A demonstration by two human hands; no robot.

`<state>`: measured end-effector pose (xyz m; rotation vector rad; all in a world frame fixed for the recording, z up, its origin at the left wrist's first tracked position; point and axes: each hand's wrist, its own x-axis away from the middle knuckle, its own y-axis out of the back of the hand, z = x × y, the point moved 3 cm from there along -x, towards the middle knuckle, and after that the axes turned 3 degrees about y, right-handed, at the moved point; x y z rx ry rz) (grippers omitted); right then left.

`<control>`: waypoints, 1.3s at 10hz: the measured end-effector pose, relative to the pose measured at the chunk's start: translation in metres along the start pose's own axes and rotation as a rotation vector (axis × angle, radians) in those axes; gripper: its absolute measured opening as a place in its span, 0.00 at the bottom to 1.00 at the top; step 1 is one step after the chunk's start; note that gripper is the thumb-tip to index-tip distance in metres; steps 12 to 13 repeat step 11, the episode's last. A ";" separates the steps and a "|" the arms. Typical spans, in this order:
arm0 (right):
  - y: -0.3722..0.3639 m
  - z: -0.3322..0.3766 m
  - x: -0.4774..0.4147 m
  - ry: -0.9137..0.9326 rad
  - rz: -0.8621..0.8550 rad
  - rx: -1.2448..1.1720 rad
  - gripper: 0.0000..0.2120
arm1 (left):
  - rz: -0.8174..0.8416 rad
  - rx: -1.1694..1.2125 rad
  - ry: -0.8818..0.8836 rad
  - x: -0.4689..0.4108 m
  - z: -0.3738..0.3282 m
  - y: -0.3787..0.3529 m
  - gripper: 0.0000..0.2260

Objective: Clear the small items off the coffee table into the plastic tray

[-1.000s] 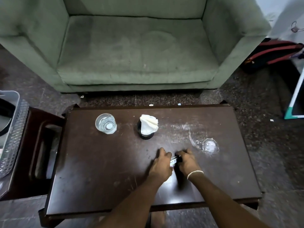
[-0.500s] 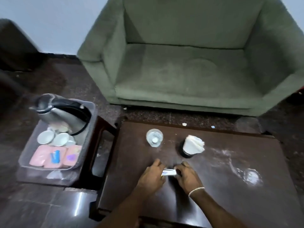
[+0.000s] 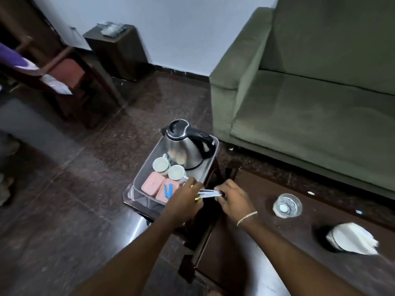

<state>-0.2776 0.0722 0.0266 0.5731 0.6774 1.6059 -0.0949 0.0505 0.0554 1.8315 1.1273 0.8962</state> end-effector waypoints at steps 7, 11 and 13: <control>-0.137 0.120 -0.138 0.184 0.328 0.336 0.13 | 0.017 -0.210 0.317 -0.018 0.182 0.055 0.14; -0.134 0.118 -0.135 0.197 0.355 0.318 0.17 | 0.035 -0.267 0.342 -0.021 0.194 0.048 0.11; -0.134 0.118 -0.135 0.197 0.355 0.318 0.17 | 0.035 -0.267 0.342 -0.021 0.194 0.048 0.11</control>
